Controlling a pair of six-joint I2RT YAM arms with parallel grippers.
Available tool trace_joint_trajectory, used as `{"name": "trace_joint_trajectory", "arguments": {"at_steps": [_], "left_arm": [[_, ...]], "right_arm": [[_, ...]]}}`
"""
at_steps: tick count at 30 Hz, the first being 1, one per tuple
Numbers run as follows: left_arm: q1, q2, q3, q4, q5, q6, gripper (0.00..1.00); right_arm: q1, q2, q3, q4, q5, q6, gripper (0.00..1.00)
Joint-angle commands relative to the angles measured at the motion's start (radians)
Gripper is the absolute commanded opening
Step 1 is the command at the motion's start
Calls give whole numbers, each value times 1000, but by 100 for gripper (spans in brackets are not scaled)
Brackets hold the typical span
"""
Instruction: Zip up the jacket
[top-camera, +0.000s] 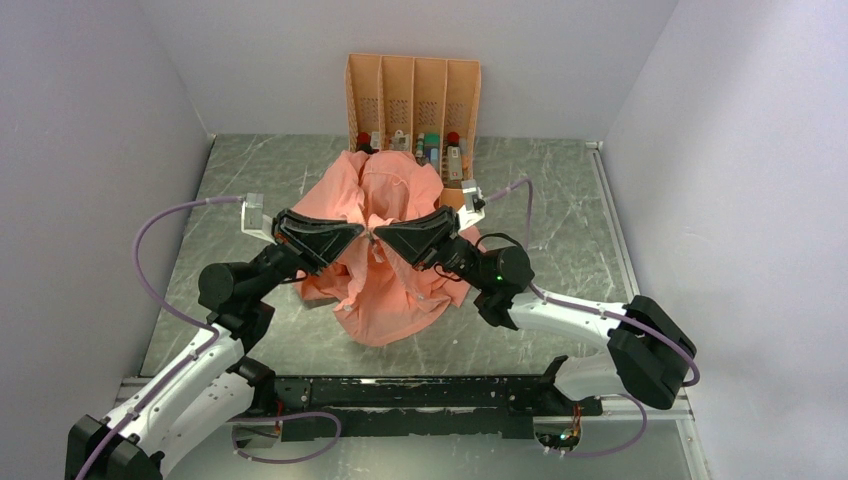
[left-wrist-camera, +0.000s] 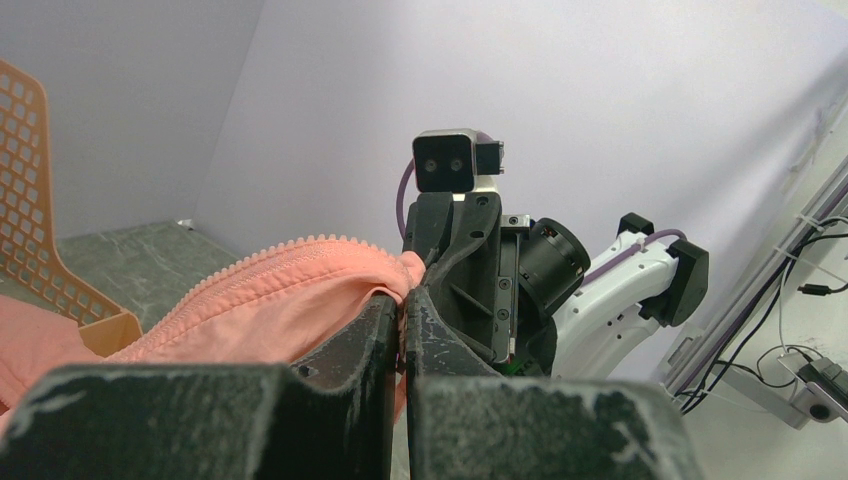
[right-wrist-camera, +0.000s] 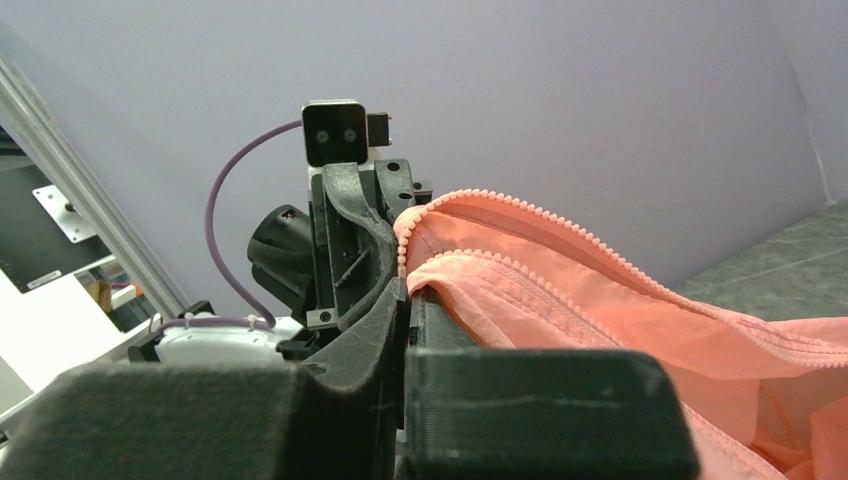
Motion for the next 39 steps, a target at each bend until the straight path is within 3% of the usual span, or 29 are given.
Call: {"name": "trace_joint_trajectory", "arguments": {"at_steps": [1,39], "left_arm": [[7,-14,-5,14,-19,7,8],[6,-6,-26,94,-65,-51,8]], "right_arm": [[21,-24,32,15,35,-24,0],[65,7,54,58,189,56,0]]}}
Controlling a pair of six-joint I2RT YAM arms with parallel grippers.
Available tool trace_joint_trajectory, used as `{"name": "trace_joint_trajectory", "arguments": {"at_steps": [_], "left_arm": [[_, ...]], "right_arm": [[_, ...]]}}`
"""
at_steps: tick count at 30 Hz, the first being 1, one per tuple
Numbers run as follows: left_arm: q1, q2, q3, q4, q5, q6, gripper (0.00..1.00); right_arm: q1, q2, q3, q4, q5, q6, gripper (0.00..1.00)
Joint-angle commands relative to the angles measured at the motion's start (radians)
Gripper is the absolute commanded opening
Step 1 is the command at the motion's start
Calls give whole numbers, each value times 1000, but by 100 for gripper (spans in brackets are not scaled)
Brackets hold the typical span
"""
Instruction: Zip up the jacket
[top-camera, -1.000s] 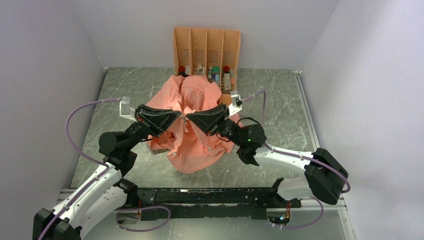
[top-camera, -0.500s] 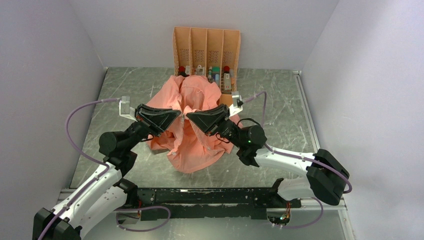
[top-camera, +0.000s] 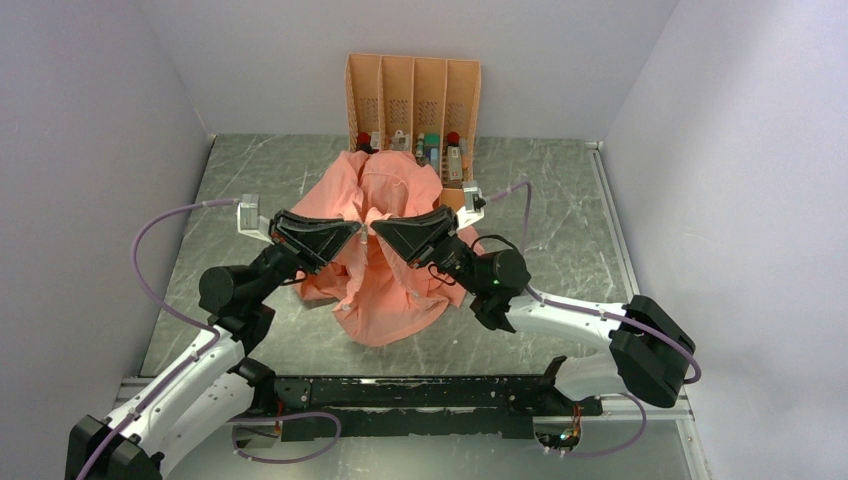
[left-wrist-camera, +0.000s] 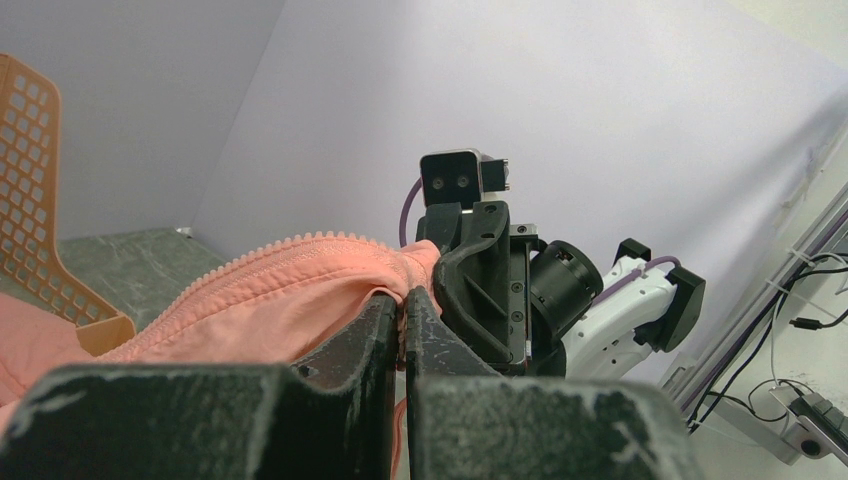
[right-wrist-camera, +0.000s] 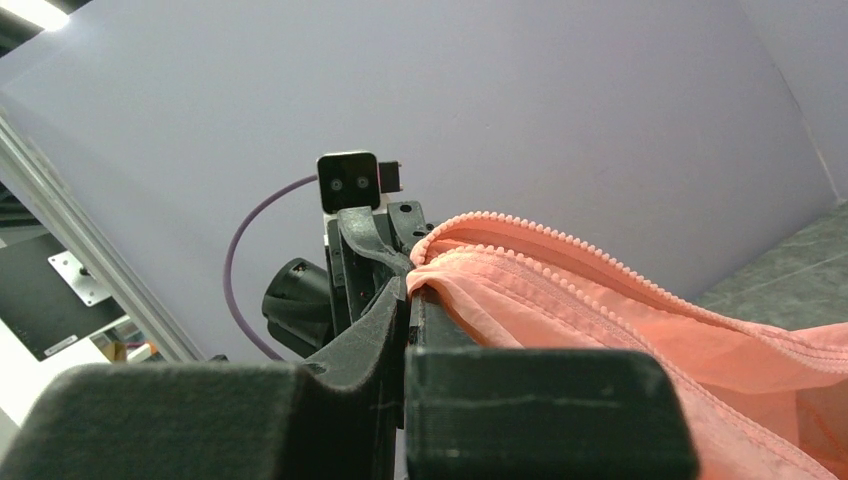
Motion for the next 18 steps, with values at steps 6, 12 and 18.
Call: {"name": "trace_joint_trajectory", "arguments": {"at_steps": [6,12,18], "left_arm": [[5,6,5,46,7,-23,8],[6,-2,7,3,30,-37,8],[5,9,10,-75,83,-59,8]], "right_arm": [[11,-8,28,55,78,11,0],[13,-26,26,33,106,-4,0],[11,-41,20,20,140,-11,0]]}}
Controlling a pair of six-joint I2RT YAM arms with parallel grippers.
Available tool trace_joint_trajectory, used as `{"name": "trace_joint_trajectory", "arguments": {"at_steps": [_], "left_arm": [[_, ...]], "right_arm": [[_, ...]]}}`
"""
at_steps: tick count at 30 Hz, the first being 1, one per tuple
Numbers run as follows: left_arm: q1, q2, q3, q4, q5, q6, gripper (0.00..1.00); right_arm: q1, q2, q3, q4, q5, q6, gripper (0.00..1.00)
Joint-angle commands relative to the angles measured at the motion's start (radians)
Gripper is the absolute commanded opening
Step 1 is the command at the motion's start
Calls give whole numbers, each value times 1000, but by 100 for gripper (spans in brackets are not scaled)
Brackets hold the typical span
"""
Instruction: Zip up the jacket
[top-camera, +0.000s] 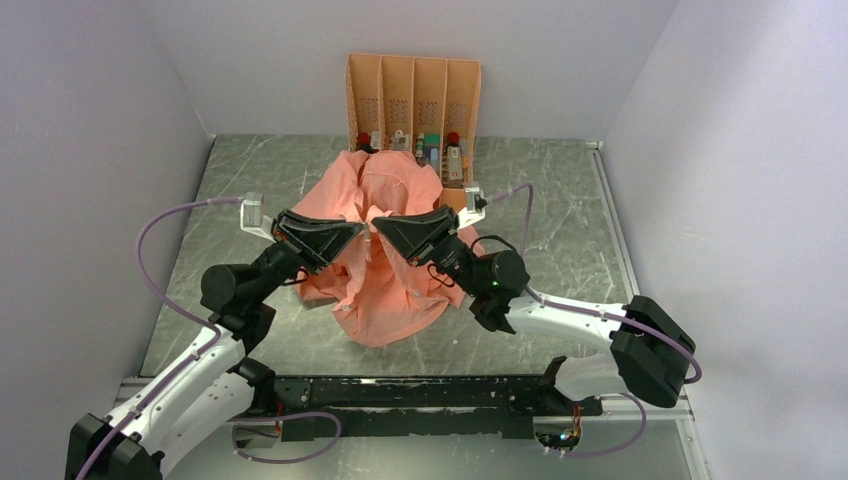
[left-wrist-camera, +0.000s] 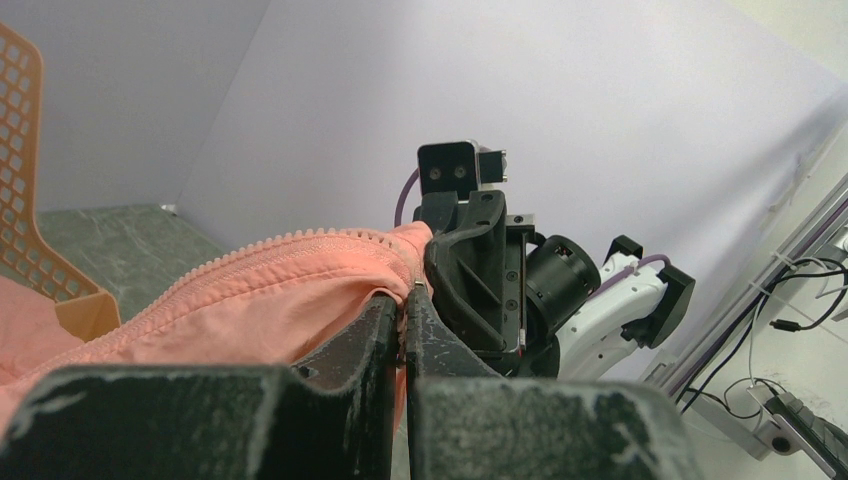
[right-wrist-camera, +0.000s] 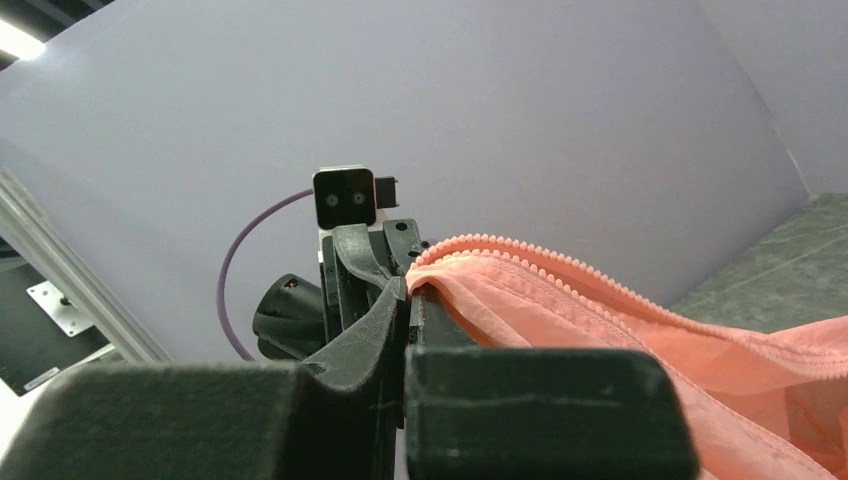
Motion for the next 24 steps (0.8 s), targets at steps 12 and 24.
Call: {"name": "trace_joint_trajectory", "arguments": {"at_steps": [12,24], "left_arm": [[5,-6,18,-198,99,-10,8],[5,70,66,-252,299,-7,8]], "right_arm": [[1,-78,-10,-7,109,-33,0],[1,-110,-25,-63,164,-46,0]]}}
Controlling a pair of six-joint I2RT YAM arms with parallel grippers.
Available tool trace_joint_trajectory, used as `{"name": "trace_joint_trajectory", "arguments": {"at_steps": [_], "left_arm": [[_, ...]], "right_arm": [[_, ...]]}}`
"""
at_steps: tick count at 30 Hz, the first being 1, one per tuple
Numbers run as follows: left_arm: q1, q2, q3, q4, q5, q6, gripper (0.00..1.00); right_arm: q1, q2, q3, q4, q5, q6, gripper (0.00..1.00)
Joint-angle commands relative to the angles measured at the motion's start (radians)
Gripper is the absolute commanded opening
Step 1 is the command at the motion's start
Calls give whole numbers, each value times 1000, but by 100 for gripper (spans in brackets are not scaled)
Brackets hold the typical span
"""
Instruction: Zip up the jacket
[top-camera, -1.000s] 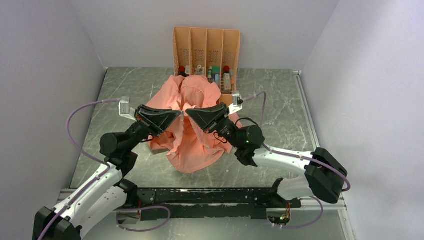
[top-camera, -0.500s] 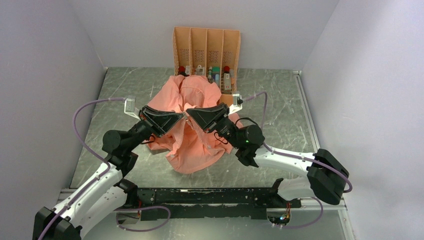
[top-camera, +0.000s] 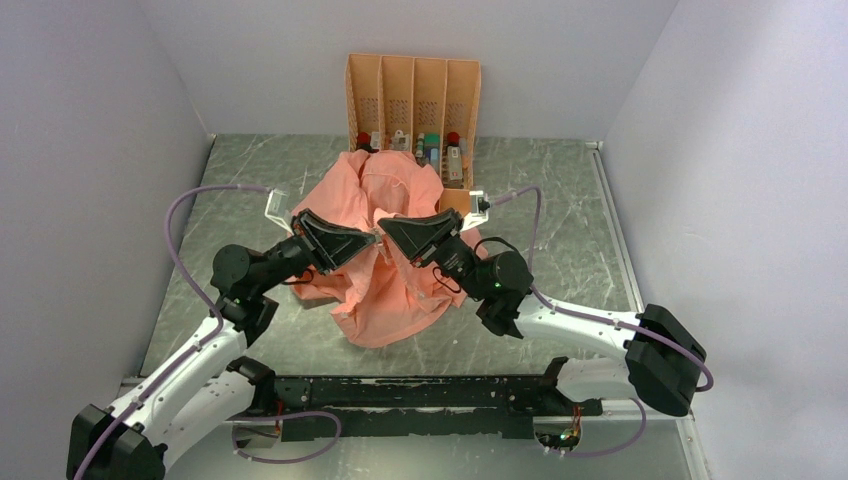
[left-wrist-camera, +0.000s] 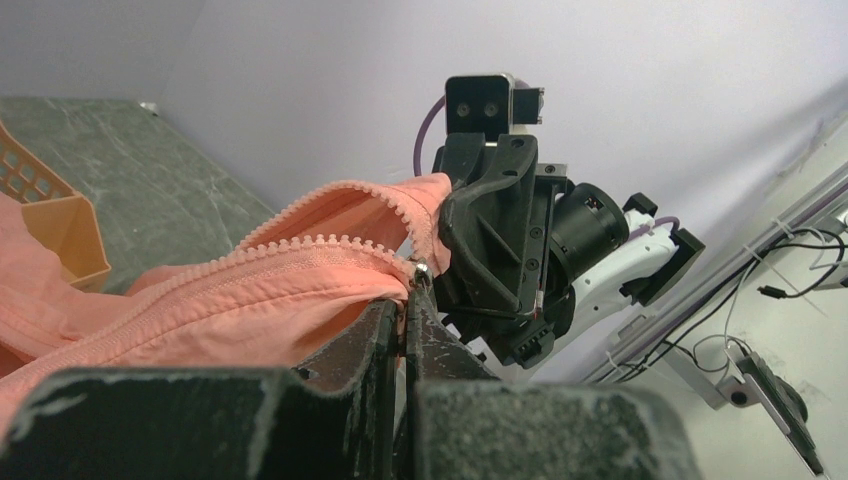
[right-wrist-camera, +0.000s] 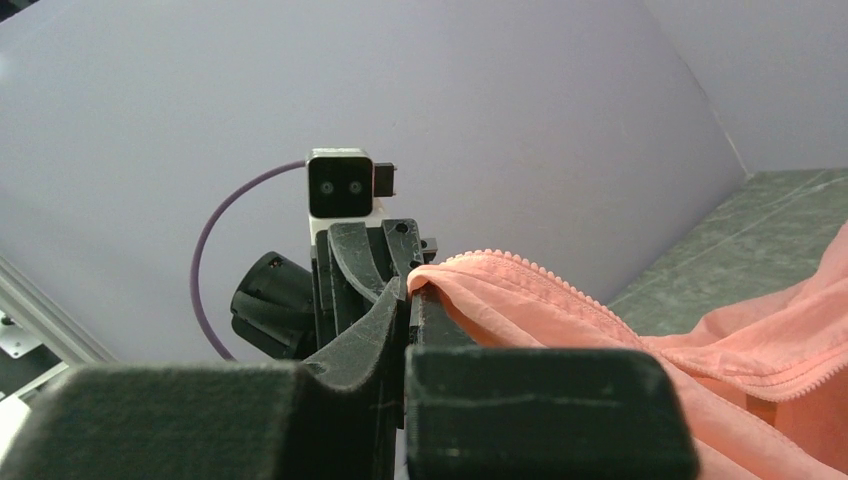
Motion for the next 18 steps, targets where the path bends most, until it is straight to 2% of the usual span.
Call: {"name": "trace_joint_trajectory", "arguments": {"at_steps": [1,18], "left_arm": [[1,25,11,-69,168,5,8],[1,63,-11,-18,238,-14,8]], "right_arm": [[-5,-45,-5,55,96,-9,0],[-6,-50,-27,-66,90,11,0]]}}
